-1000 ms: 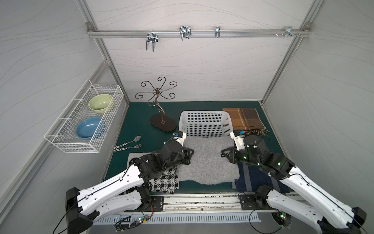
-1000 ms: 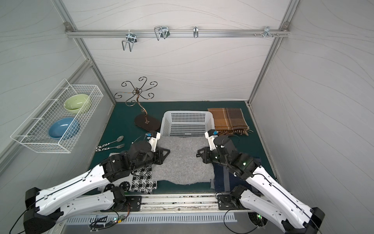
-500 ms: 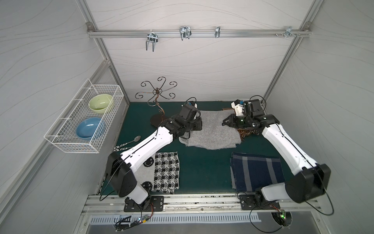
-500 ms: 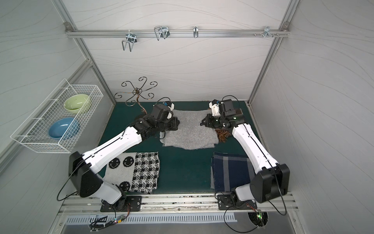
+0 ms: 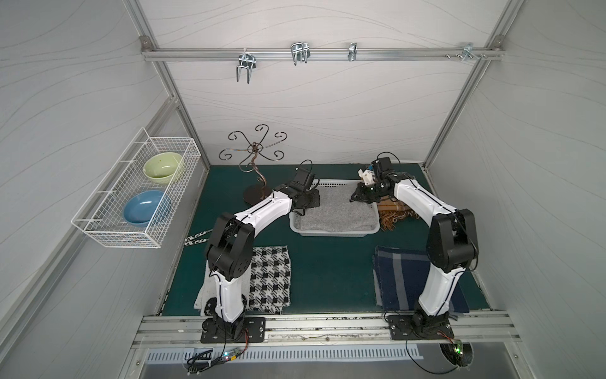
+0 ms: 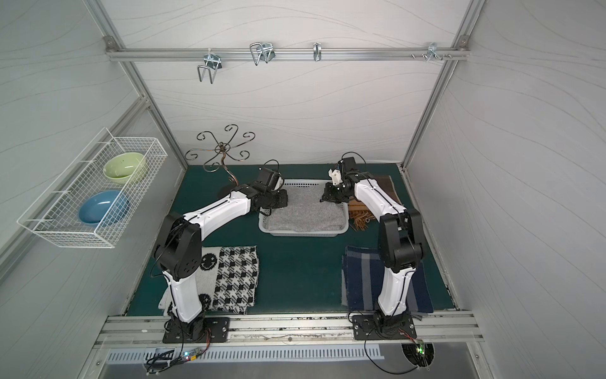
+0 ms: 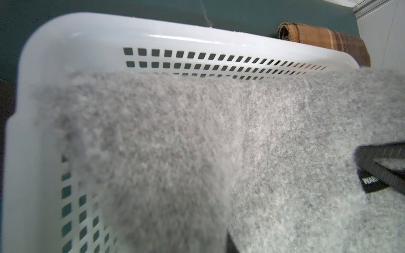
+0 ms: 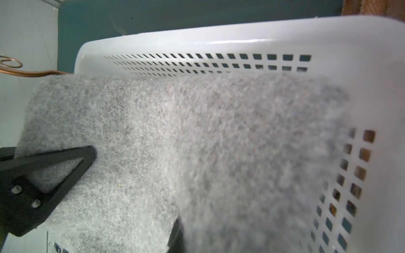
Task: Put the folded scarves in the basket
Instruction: Place the scarf in the basket.
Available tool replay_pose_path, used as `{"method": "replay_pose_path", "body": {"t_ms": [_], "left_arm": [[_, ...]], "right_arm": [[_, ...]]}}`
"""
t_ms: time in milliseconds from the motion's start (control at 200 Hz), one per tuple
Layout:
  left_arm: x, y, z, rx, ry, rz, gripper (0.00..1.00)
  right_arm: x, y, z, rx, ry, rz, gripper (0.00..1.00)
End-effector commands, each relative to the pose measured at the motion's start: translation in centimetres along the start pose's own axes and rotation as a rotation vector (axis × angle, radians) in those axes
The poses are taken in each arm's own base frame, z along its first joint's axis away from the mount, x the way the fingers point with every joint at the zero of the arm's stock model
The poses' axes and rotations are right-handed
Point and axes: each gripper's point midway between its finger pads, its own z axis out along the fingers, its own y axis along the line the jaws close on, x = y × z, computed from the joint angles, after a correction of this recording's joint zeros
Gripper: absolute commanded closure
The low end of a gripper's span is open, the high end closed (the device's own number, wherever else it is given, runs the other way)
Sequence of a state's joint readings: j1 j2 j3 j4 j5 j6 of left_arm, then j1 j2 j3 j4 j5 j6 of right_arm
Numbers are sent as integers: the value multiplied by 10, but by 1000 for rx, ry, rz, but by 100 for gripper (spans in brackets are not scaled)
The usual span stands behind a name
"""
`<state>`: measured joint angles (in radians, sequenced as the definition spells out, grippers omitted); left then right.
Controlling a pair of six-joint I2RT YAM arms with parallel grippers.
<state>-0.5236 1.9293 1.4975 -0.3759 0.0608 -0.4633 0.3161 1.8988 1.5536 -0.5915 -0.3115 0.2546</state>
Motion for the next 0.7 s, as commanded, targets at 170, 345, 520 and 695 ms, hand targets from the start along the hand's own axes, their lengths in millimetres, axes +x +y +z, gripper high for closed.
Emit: {"method": "replay_pose_path", "body": {"t_ms": [170,345,520,695], "left_arm": [[-12,0,15,9,-75,4,100],[-20,-1,22,4,-83,19,100],[-29,2,25,-26,-80,37,100],[-11,15,41,-75,-19,44,93]], "right_arm": [[1,-16,24,147,25,-111,100],[-1,-21,34,170,-3,-102,100],[-5,-25,36,191,-11,-95,100],[9,-29,49,204,31,-97,100]]}}
